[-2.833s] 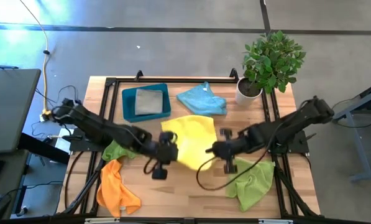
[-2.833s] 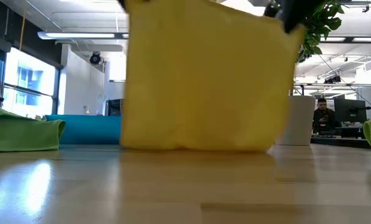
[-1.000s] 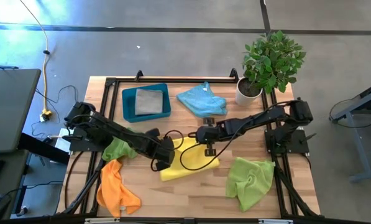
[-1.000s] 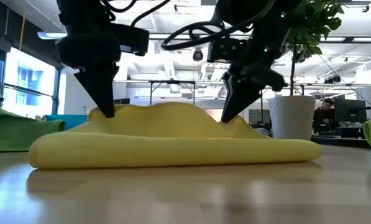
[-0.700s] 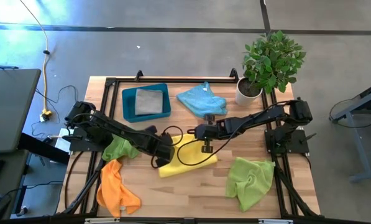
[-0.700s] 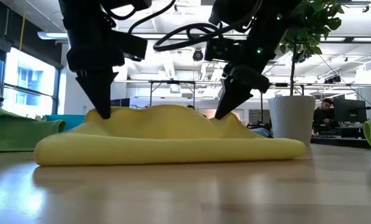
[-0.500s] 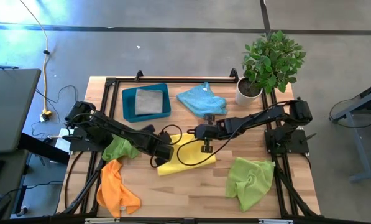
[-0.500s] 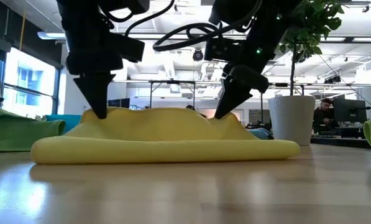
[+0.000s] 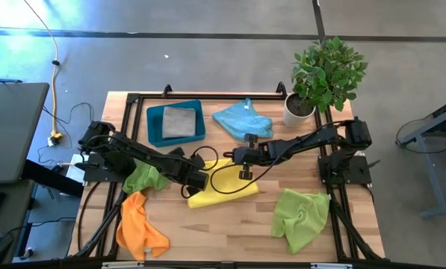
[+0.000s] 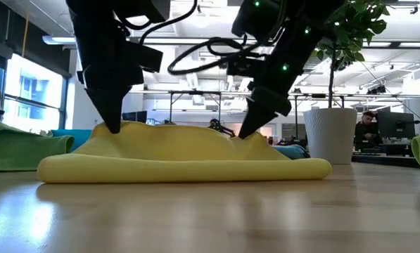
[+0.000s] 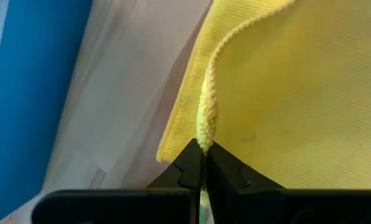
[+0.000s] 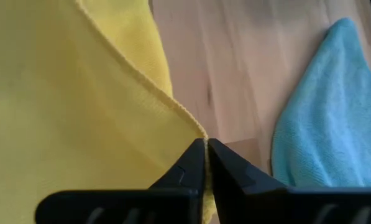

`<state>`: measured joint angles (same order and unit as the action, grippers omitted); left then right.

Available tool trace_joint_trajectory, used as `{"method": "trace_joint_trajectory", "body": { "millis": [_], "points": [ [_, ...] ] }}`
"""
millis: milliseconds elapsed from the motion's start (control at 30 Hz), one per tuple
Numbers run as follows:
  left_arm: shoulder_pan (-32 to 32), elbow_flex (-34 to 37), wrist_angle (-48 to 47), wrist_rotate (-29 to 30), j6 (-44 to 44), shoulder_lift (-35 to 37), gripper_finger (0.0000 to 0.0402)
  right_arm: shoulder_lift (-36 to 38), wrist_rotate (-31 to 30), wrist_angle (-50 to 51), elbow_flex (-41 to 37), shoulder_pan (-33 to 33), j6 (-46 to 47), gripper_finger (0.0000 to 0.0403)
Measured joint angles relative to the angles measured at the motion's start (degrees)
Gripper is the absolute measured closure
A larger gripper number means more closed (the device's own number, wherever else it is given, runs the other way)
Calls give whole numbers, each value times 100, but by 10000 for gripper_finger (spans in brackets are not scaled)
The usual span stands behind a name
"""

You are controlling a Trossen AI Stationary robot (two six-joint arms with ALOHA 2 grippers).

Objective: Fold microfiber towels
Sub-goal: Fold the yellow microfiber cloth

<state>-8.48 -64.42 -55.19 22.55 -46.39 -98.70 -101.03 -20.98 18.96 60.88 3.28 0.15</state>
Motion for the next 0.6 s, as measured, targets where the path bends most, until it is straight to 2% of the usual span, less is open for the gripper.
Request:
{"method": "trace_joint_trajectory", "body": {
  "millis": [233,433,600],
  "points": [
    [82,0,-122,27,0,0,377,-73,-151,9,7,1,-166,352],
    [214,0,-121,130,3,-2,311,-73,-329,517,374,10,-49,304],
    [307,0,-404,368,-12,-2,262,-67,-238,1356,922,49,370,289]
  ]
}}
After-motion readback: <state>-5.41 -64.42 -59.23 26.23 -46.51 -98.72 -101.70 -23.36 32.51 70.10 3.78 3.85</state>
